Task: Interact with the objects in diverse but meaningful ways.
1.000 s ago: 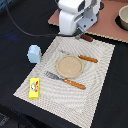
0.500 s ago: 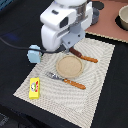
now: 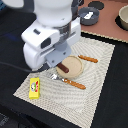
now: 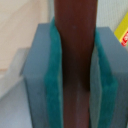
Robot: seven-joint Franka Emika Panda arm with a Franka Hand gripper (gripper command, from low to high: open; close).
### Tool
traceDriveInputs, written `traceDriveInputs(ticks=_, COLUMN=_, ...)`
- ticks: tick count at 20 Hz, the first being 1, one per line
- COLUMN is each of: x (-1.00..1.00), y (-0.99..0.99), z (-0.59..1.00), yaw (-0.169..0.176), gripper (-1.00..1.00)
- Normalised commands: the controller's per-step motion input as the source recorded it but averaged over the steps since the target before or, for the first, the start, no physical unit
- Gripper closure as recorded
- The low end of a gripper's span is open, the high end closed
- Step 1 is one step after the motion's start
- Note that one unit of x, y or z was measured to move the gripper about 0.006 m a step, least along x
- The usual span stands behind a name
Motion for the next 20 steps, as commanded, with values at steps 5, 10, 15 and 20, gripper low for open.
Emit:
traceDriveInputs(ticks=5, x=0.48, y=-0.67, z=-0.09, yaw=0.000, gripper=1.00)
traceDriveInputs(ticks=10, x=0.63, y=-0.35, z=-0.07, yaw=0.000, gripper=1.00)
traceDriveInputs(ticks=15, x=0.70, y=-0.01, z=0.00, yaw=0.000, gripper=1.00)
traceDriveInputs(ticks=20, x=0.55, y=0.00, z=-0.04, yaw=0.000, gripper=1.00)
